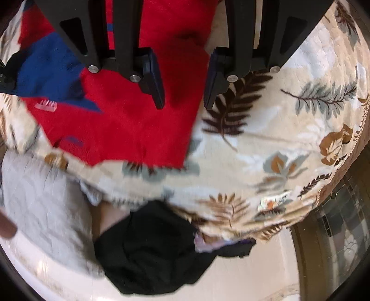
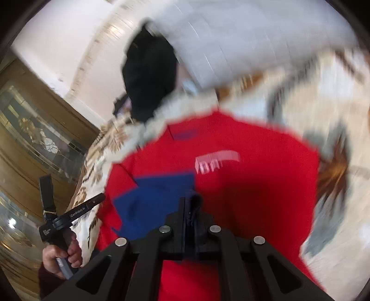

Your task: Fold small clothes

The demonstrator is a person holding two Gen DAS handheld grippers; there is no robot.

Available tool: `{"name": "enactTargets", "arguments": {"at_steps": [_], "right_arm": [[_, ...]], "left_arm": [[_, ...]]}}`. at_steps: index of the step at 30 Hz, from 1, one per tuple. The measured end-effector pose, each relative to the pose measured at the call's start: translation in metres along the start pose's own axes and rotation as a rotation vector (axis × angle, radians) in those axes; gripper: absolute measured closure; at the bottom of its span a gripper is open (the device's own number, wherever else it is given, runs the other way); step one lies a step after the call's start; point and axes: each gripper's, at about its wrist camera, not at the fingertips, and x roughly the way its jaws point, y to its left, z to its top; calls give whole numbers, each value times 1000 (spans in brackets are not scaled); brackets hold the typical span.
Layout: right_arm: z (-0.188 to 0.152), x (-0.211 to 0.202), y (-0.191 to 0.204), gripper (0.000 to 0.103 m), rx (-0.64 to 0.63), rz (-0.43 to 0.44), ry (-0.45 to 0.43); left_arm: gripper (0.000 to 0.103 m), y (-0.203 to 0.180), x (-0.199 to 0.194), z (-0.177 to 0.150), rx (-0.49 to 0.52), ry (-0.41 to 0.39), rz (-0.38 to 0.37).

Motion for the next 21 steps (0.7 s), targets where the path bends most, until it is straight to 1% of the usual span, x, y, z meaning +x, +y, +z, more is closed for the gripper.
{"name": "enactTargets", "arguments": {"at_steps": [2,3,5,6,7,8,10,12,13,14,16,17,18,19,20,21], "right_arm": [[7,-23,4,98,-15,-12,-86],[8,-29,3,98,-15,-21,-109],[13,-45,-9,98,15,-63,-162],[16,-45,-18,98,42,-71,-151],[17,-40,-28,97,65,-67,-112],[17,-25,-41,97,107,-47,-26],[14,-2,-60,93,222,-52,60],[16,10,-72,93,285,-67,112],[19,8,-76,93,302,-60,105],[24,0,-79,93,316,-79,77],[31,-18,-83,93,317,-135,-13],[33,-31,-85,92,320,-168,-78],[33,-40,-84,92,318,-174,-120],[35,-44,-81,92,305,-141,-137],[35,-42,-71,92,271,-68,-125],[37,-37,-60,92,234,-14,-95]], "left_arm": [[68,-1,-6,3,0,-33,-14],[67,-4,-8,4,7,-46,-18],[64,-11,-7,3,29,-46,-24],[62,-16,-3,2,44,-36,-24],[62,-19,0,0,56,-24,-22],[62,-23,5,-2,71,-8,-17],[62,-29,18,-6,104,40,16],[62,-29,26,-11,113,79,53],[62,-28,27,-13,111,87,53],[62,-26,29,-14,108,97,46],[62,-26,27,-15,117,91,45],[62,-26,26,-14,118,83,40],[62,-29,21,-13,117,62,18],[62,-32,17,-12,119,48,-7],[62,-36,14,-11,122,41,-29],[62,-41,11,-10,130,37,-63]]}}
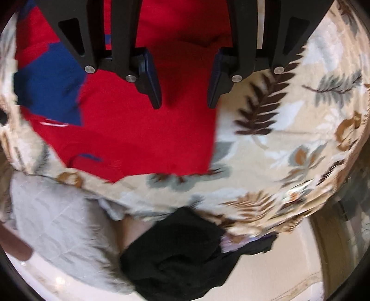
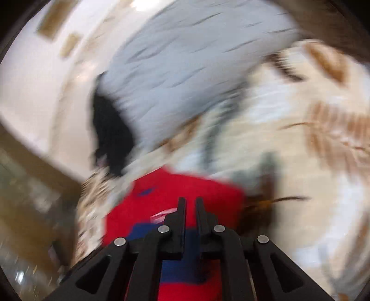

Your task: Fold small clothes

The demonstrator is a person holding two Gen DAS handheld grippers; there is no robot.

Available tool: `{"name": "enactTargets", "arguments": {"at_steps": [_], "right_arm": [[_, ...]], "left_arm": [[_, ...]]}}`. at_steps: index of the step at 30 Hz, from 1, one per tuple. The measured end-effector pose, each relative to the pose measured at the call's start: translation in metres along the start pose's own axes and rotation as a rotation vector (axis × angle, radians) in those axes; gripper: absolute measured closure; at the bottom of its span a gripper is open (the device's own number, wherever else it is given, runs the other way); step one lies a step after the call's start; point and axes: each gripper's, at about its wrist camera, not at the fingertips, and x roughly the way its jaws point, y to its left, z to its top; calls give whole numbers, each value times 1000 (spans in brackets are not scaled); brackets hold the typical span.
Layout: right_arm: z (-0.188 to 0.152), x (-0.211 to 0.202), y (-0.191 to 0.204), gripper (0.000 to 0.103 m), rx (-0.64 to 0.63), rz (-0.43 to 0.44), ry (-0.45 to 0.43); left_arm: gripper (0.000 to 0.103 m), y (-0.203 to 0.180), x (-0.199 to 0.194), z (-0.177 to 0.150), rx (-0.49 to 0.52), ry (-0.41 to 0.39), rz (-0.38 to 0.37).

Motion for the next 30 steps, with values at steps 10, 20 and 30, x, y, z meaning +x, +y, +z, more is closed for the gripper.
{"name": "enactTargets", "arguments": {"at_steps": [10,20,30], "right_arm": [[-52,75,36,94,-227,-143,253],[-53,102,91,92,-266,106,303],[-57,108,72,92,-172,60,294]], "left_arm": [[44,-42,25,-11,151,79,81],[44,-16,11,1,101,37,161],[43,-2,5,-2,79,65,111]]}}
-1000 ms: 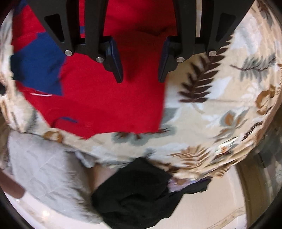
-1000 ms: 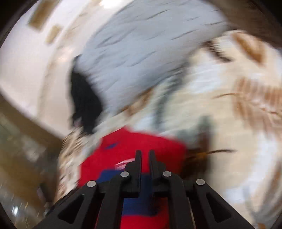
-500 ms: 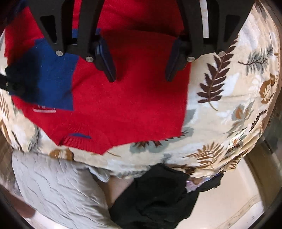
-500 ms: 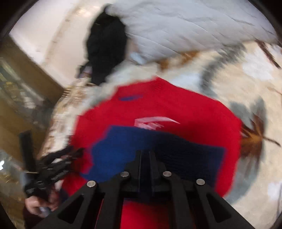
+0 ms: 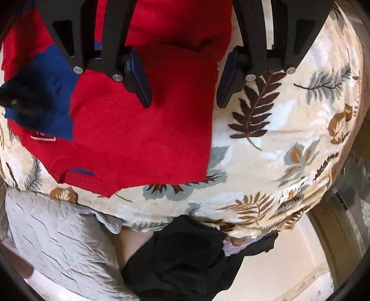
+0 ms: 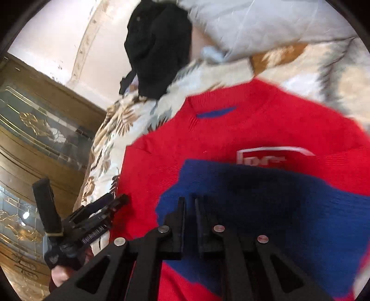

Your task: Fold small clothes

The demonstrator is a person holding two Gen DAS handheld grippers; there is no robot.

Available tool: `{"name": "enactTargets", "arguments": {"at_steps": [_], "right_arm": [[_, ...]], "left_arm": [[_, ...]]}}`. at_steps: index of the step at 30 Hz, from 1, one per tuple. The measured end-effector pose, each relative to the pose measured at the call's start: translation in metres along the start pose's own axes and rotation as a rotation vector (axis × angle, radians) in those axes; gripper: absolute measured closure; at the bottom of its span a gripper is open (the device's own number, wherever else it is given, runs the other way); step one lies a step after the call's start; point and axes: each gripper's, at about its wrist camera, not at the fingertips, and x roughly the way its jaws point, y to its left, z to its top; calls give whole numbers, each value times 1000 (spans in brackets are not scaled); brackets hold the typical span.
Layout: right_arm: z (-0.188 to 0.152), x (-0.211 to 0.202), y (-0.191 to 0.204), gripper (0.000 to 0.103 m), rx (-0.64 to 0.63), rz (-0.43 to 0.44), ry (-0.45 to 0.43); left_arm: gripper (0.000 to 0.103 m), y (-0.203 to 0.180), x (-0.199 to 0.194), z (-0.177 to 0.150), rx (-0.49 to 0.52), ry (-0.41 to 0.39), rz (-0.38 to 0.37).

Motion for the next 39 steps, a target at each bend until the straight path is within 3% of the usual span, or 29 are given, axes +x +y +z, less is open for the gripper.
{"name": "enactTargets", "arguments": {"at_steps": [3,6,9,13,15,16,22,31,35,39], "right_arm": [[-6,-32,-19,92,49,-61,-64],[-15,-60,-49,95,89,-175,-69],[-23,-80,-80,94,226,-73,-51],[-30,-105,-67,89,149,-87,-114],[-33,-99,-72,79,163,-113,-72],[-36,-91,-77,79,180,-82,-30],[-54,-125,-55,78,146,-26,-118],[-134,-193,-35,78,62,12,-62],[-175,-212,-48,74,116,-1,-24],[-222,-223,-59,73,162,-34,37]], "left_arm": [[41,-8,18,-6,42,78,15],[39,-7,13,-8,27,67,14],[39,1,-3,-7,-24,40,-52],[38,1,-4,-15,7,45,-36],[38,0,6,-25,34,84,-22],[38,2,1,-29,20,67,-30],[38,6,-41,-51,52,-3,-52],[37,25,-98,-121,70,-83,-116],[31,45,-115,-160,18,-73,-145],[28,73,-128,-200,-85,-17,-247]]}}
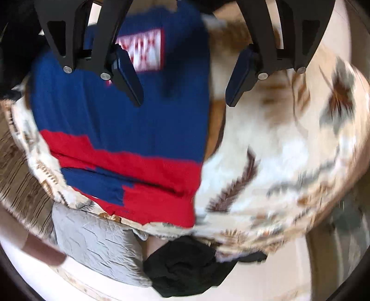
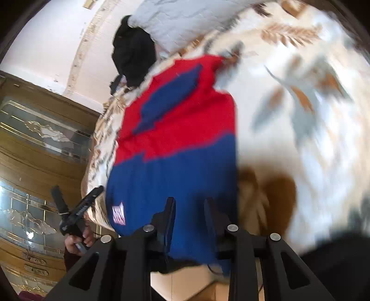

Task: Fold small clothes
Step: 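Lift the hem and fold it up toward the collar with both tools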

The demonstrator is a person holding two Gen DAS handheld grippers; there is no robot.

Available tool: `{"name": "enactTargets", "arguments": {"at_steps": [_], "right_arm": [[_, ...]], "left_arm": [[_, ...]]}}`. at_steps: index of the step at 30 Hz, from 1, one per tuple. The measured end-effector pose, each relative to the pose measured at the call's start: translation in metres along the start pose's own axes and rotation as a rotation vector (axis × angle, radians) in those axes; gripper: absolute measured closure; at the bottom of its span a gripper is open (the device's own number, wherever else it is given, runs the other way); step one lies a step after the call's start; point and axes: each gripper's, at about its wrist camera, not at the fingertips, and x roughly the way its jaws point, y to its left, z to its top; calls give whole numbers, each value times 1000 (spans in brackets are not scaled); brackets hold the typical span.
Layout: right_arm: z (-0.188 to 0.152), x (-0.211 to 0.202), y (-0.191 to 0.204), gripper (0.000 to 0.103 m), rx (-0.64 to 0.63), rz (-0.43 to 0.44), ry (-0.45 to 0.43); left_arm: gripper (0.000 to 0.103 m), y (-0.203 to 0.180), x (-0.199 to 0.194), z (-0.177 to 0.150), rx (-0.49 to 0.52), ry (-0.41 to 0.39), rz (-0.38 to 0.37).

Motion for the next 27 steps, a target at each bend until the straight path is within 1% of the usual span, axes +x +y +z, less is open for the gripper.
{"name": "enactTargets", "arguments": {"at_steps": [4,5,6,7,9,11,13,17,20,22,23,24,25,26,27], "right_arm": [[-29,3,-14,67,59,-7,55],[-35,5,-16,65,71,-11,62],[-40,8,-19,49,84,-12,78],[-45,11,-21,30,98,-17,92],[-52,12,-23,30,116,-35,85],[-58,16,-24,30,102,-43,103],[-60,21,-27,30,111,-49,114],[-62,30,-33,30,131,-66,130],[-64,37,-37,30,139,-73,132],[-65,48,-38,30,161,-63,140],[-66,50,-38,30,168,-56,146],[-66,55,-39,30,177,-50,156],[-68,59,-41,30,185,-48,159],[-68,60,-41,30,186,-43,155],[-68,61,-40,32,180,-33,147]], "left_arm": [[27,11,-8,-35,-67,66,-54],[26,13,-9,-46,-87,100,-83],[26,15,-10,-54,-98,120,-100],[26,16,-10,-63,-116,139,-116],[26,19,-8,-75,-143,158,-113],[25,19,-5,-81,-152,182,-111],[25,16,-1,-86,-170,204,-124],[26,17,1,-88,-176,181,-101],[26,14,8,-83,-201,168,-146],[43,11,9,-81,-177,156,-175],[61,8,11,-81,-165,162,-187],[67,4,15,-81,-147,175,-194],[69,3,16,-81,-139,170,-184],[75,3,16,-81,-140,168,-182],[81,5,16,-81,-154,164,-188]]}}
